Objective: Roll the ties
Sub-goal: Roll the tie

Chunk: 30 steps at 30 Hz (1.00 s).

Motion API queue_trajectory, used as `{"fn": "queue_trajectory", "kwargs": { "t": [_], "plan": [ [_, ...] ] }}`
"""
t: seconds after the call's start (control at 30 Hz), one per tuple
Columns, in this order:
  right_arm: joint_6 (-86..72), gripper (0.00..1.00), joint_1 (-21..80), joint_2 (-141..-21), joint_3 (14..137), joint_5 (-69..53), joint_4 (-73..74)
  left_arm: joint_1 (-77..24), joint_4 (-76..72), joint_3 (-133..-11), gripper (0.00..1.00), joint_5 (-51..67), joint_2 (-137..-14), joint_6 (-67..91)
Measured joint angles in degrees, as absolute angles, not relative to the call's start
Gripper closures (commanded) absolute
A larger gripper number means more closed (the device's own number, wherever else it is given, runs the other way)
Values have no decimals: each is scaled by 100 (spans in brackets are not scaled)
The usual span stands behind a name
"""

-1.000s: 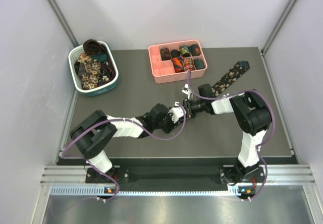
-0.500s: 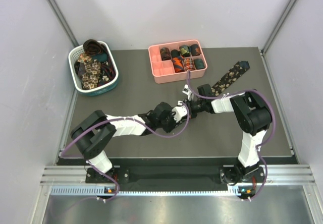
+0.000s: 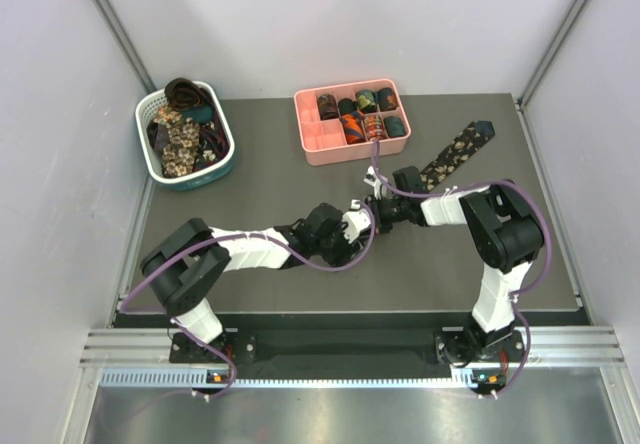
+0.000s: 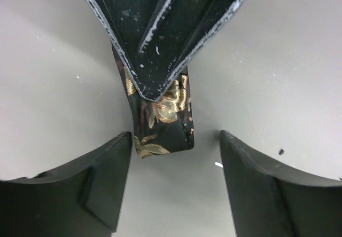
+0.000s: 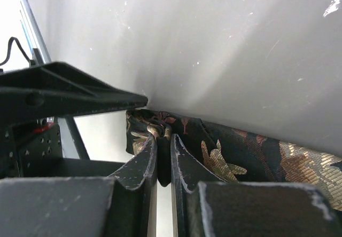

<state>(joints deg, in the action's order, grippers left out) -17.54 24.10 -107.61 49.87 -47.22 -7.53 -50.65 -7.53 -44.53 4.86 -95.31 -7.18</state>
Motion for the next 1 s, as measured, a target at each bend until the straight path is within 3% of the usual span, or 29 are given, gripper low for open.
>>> {"fn": "queue_trajectory", "kwargs": {
  "t": [0.2, 0.63, 0.7, 1.0],
  "plan": [
    [-1754, 92, 2410, -10761, 4984, -4718, -766, -5072, -1015, -4456, 25, 322, -9620, -711],
    [-1756, 92, 2410, -10759, 4984, -4716, -770, -5072, -1372, -4648, 46, 276, -9944, -775],
    [-1756, 86, 2410, -10761, 4984, -4716, -770, -5072, -1363, -4729, 57, 301, -10014, -790],
    [-1756, 73, 2414, -10700, 4939, -4694, -805, -5072, -1096, -4880, 64, 344, -10051, -683]
  ]
}}
